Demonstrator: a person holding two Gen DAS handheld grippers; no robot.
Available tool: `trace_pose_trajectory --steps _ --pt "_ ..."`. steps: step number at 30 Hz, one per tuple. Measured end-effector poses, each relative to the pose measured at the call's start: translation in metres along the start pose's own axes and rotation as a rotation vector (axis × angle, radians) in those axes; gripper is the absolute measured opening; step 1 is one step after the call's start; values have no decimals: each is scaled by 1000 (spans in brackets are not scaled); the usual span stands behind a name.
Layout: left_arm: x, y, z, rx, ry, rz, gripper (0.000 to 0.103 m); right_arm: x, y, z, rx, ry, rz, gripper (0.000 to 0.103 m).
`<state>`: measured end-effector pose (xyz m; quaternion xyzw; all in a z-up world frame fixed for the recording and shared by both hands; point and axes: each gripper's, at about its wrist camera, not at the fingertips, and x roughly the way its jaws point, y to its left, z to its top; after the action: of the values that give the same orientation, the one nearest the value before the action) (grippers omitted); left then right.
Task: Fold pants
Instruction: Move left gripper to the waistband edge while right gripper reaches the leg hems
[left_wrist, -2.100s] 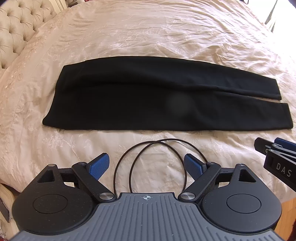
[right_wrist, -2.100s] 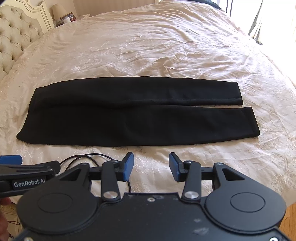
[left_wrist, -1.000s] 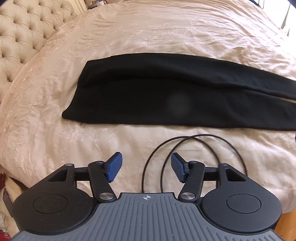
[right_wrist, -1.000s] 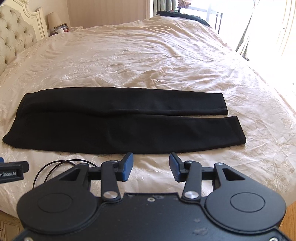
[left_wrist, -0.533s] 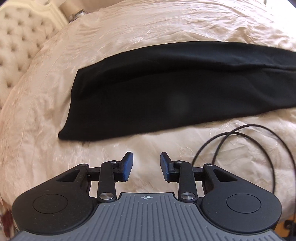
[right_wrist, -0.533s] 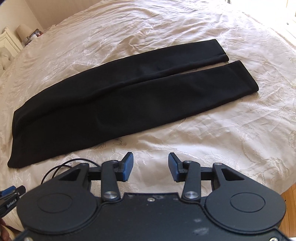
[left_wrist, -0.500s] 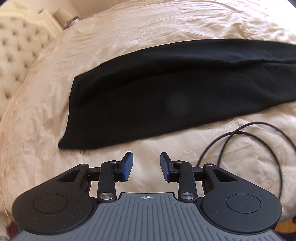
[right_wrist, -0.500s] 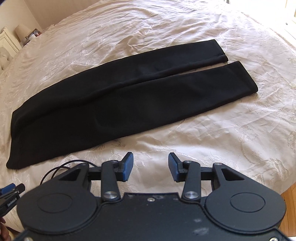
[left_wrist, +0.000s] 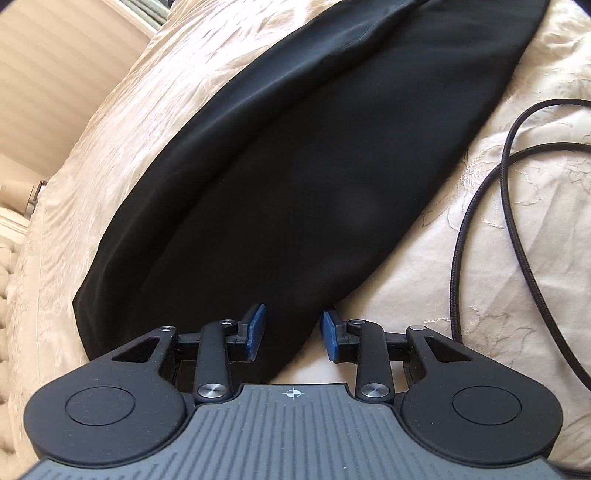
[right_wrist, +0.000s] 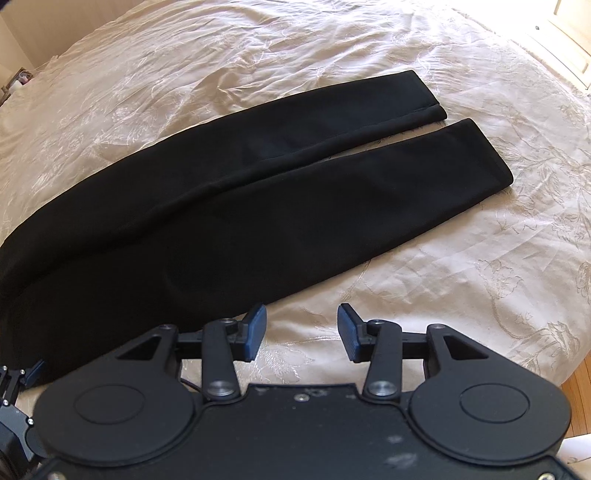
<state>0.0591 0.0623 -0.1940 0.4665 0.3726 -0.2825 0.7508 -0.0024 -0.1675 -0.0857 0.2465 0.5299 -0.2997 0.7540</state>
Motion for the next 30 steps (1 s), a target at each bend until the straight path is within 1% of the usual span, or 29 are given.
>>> trace_pose_trajectory --steps 1,3,5,6,9,12,15,21,23,24,25,26,27,28,29,30 --pt "1 2 1 -7 -11 -13 32 3 -2 2 24 2 -7 46" --pt "4 10 2 -39 -32 -51 28 7 -11 4 81 0 -22 46" --pt "5 16 4 -55 -43 -98 18 13 -22 9 149 -6 -41 46" --pt "5 19 4 -64 -48 -121 17 16 -28 11 182 -13 -50 46" --pt "4 27 0 -94 -49 -173 16 21 -47 16 279 -38 -60 46" --pt "1 40 -2 -143 -41 -207 16 30 -68 21 374 -40 -61 46" --pt "-4 48 -4 -200 -50 -214 15 41 -87 24 451 -27 -55 46" --pt "-20 66 -3 -267 -65 -180 13 73 -118 29 588 34 -15 46" --pt "-27 70 -2 -295 -68 -169 13 79 -126 31 633 46 10 47" --pt "-32 71 4 -305 -69 -163 13 82 -131 32 657 42 32 48" --pt "-36 69 2 -313 -70 -158 13 82 -134 34 678 36 59 48" --pt "-38 69 5 -319 -71 -151 13 83 -138 35 694 30 86 43" --pt "-44 68 4 -323 -71 -143 13 82 -141 36 704 23 112 34" --pt "-47 68 5 -326 -70 -138 11 81 -143 38 705 22 128 22" --pt "-50 68 4 -328 -68 -134 10 80 -145 39 697 25 135 6" --pt "-54 67 6 -335 -70 -126 10 75 -147 40 689 21 151 5"
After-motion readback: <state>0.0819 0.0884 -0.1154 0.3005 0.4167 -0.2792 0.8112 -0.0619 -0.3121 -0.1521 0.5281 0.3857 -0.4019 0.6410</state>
